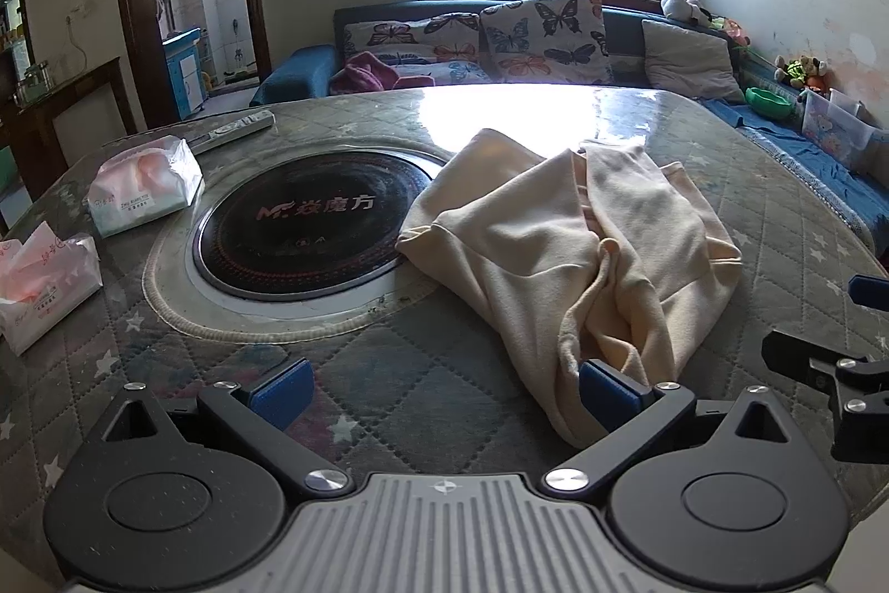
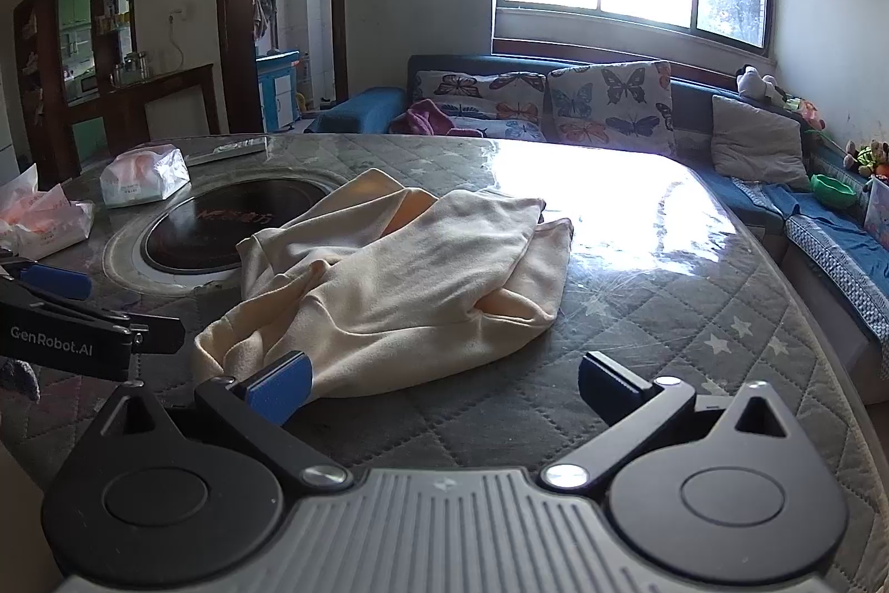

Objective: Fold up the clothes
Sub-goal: 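Move both grippers toward the crumpled cream cloth on the table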

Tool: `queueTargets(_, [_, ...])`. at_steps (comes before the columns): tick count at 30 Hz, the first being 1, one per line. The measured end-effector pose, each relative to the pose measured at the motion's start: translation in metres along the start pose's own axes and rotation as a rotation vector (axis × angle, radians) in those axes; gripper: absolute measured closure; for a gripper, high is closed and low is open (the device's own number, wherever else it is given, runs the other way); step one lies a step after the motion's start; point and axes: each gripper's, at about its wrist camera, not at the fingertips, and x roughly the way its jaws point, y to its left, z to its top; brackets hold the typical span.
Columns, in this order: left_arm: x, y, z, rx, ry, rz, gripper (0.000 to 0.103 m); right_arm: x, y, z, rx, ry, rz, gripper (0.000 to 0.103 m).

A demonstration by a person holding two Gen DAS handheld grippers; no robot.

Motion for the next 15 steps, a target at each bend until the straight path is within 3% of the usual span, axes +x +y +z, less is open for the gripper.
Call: queueTargets(15, [-0.0029,-0.0070,0.0019,0.017,0.000,-0.017,0.000,-0.0013,0.0025,0.0021,-0.003,-0.003,0.010,0.000])
